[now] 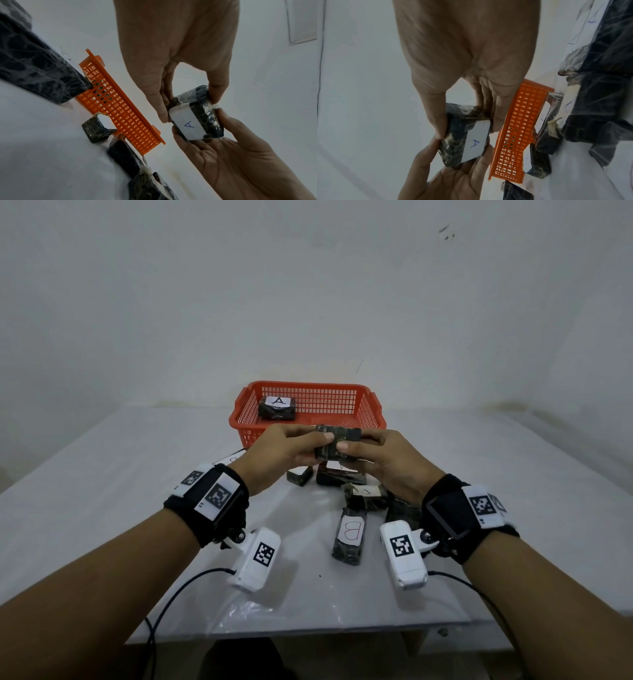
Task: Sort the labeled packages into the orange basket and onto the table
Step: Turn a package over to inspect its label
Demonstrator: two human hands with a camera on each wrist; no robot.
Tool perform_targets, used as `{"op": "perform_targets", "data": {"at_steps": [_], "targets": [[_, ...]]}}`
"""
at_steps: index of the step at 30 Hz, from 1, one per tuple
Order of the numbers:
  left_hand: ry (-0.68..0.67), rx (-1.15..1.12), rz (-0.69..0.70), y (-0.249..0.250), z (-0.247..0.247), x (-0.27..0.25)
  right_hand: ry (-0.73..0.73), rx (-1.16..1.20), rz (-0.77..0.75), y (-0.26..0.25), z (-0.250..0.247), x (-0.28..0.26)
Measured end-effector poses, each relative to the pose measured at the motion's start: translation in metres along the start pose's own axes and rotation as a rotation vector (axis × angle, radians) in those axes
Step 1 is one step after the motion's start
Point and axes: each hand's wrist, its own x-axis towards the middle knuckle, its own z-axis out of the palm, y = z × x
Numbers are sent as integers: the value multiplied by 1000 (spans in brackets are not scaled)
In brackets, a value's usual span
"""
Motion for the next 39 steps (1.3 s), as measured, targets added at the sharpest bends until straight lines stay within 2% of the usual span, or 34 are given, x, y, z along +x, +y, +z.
{"op": "perform_targets", "data": {"at_steps": [2,7,11,14,17,21,26,28,32,39], "targets": [[-45,-29,-15,1,1,-1,8,-10,-6,-2,-2,0],[-30,5,-6,-1,-1,0,21,-33,-6,-2,-2,2],[-81,-13,5,0,0,-3,56,-32,-40,-1,-5,1],[-47,89,39,-1,-1,-3,41,2,-40,-2,-4,-2],[21,183,70,0,-2,-2,-15,27,33,-4,-3,-3],[7,196,99,2,2,-4,28,30,105,-2,-4,-1],[-56,107,47,3,8,-2,61,10,55,-2,-7,-1],[-5,74,27,1,7,0,56,5,46,0,-6,-1],[80,193,80,0,7,2,66,-23,54,-1,-4,-1],[52,129,65,-2,8,0,24,-30,31,-1,-7,-3]]}}
